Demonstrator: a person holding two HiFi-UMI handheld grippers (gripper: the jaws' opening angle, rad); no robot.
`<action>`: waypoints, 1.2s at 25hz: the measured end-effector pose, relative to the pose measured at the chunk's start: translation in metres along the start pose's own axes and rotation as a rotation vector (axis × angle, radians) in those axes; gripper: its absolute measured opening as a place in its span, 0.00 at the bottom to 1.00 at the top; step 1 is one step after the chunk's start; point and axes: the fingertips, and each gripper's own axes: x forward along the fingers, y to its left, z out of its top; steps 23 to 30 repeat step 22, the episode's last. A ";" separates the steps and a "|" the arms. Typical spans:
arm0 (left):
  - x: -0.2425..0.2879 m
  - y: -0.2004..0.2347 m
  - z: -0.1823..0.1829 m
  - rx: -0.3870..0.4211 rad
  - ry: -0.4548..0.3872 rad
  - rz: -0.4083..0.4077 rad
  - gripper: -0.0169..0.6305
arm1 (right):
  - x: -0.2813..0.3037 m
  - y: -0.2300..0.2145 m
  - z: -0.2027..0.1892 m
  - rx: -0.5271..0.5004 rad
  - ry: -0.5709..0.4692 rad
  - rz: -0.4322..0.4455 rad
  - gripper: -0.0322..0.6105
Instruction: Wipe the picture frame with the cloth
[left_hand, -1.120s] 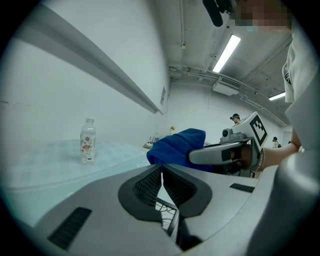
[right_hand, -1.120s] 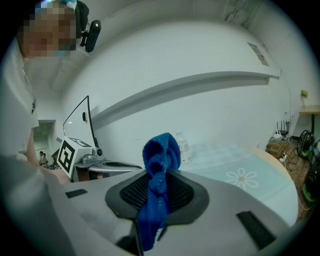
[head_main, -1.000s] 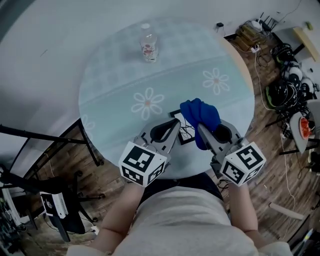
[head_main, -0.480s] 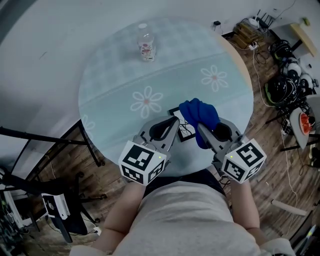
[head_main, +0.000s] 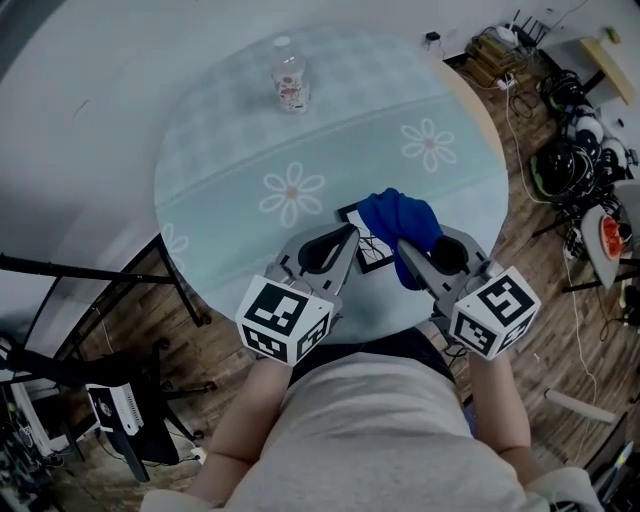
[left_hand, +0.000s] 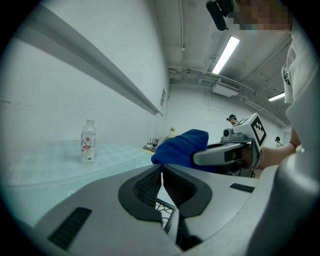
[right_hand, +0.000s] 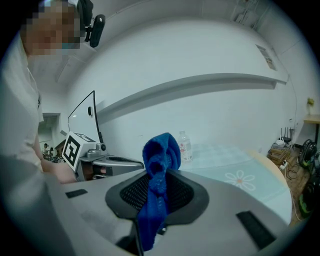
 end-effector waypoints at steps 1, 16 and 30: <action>0.000 0.000 0.000 0.000 0.000 0.000 0.07 | 0.000 0.001 0.001 -0.010 0.006 0.005 0.19; -0.003 0.004 -0.012 -0.013 0.021 0.018 0.07 | -0.011 0.005 -0.010 -0.068 0.082 0.037 0.19; -0.002 0.003 -0.013 -0.007 0.028 0.011 0.07 | -0.008 0.006 -0.012 -0.124 0.121 0.057 0.19</action>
